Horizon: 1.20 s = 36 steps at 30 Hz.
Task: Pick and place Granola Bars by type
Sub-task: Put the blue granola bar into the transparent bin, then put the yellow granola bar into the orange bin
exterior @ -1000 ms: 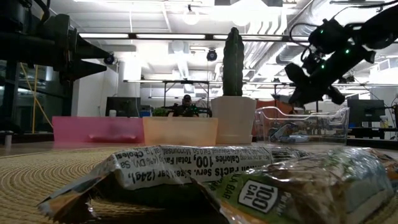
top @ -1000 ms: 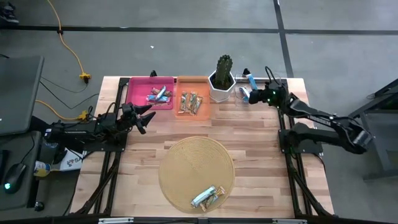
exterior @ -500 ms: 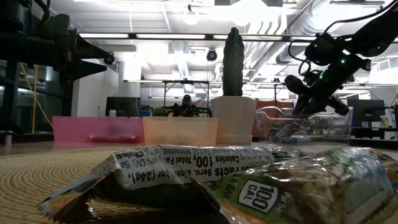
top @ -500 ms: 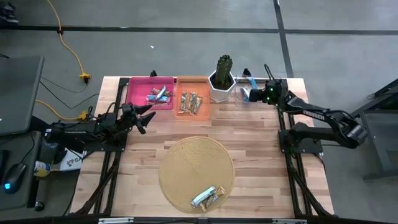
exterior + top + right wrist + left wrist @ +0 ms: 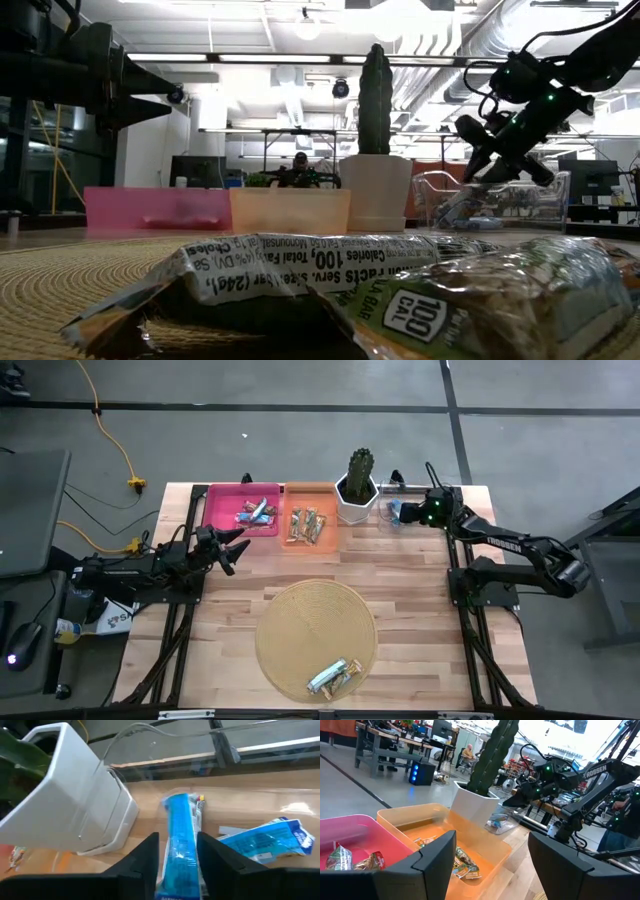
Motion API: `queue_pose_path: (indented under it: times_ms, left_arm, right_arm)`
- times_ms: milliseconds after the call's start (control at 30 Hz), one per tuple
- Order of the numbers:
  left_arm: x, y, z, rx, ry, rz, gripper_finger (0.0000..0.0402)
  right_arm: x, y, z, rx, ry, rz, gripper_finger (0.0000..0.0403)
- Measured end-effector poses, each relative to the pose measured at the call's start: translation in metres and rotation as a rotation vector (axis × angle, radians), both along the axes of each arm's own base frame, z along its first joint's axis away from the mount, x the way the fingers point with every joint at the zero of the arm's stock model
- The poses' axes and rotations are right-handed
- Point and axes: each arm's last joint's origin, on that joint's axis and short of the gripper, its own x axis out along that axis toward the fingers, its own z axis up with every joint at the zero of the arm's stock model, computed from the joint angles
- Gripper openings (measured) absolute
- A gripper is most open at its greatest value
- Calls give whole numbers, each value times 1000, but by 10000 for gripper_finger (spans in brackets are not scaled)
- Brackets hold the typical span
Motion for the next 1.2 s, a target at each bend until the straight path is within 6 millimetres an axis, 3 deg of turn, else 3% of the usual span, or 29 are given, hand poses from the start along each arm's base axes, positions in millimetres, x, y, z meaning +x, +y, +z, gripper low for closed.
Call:
queue_pose_path:
  times_ms: [333, 667, 967, 1200]
  left_arm:
    - [0, 0, 0, 0, 0, 0, 245]
    - [0, 0, 0, 0, 0, 0, 245]
    - [0, 0, 0, 0, 0, 0, 245]
    - [0, 0, 0, 0, 0, 0, 245]
  right_arm:
    - [5, -4, 10, -102, -62, 66, 172]
    - [10, -2, 53, -422, -311, 248, 156]
    - [0, 35, 108, -806, -507, 395, 153]
    - [-11, 71, 134, -982, -642, 491, 150]
